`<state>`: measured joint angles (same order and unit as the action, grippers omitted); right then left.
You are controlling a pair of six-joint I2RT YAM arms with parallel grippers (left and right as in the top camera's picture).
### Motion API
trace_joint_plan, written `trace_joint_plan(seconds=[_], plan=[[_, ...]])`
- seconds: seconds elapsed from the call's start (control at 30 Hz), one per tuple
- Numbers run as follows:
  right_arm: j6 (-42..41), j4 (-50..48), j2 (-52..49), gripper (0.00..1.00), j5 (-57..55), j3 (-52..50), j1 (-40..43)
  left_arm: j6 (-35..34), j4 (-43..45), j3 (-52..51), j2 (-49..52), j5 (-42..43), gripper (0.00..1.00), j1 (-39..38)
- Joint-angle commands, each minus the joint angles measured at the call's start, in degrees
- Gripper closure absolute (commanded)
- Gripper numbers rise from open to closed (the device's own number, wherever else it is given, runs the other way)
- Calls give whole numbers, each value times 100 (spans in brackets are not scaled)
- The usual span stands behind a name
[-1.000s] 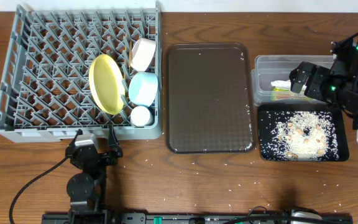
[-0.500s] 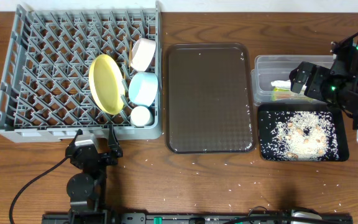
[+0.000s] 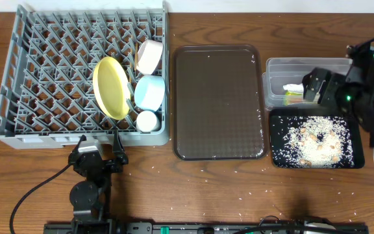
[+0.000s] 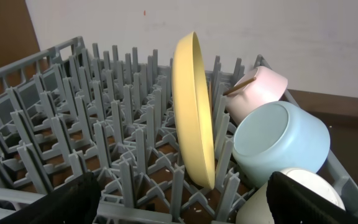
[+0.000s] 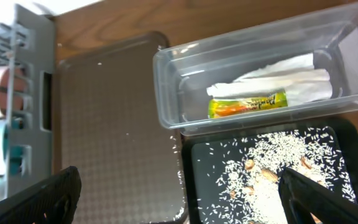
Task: Sort waste into correct bins and load items into the dishwasher
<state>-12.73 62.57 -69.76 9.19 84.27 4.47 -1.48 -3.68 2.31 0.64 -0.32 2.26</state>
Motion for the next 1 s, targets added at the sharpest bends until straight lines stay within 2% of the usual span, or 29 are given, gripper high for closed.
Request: trace_joint_plan(seconds=[0.0, 0.1, 0.57, 0.8, 0.97], plan=[[168, -17, 664, 1, -155, -291, -85, 35, -70, -188, 7, -11, 14, 42], [229, -411, 1388, 1, -442, -925, -92, 35, -70, -188, 7, -11, 14, 42], [2020, -3779, 4656, 1, -90, -5123, -411, 35, -70, -188, 7, -11, 14, 42], [2031, -5248, 5993, 1, -52, -6867, -664, 35, -70, -188, 7, -11, 14, 42], [2004, -5755, 6507, 1, 55, -7549, -680, 35, -70, -188, 7, -11, 14, 42]])
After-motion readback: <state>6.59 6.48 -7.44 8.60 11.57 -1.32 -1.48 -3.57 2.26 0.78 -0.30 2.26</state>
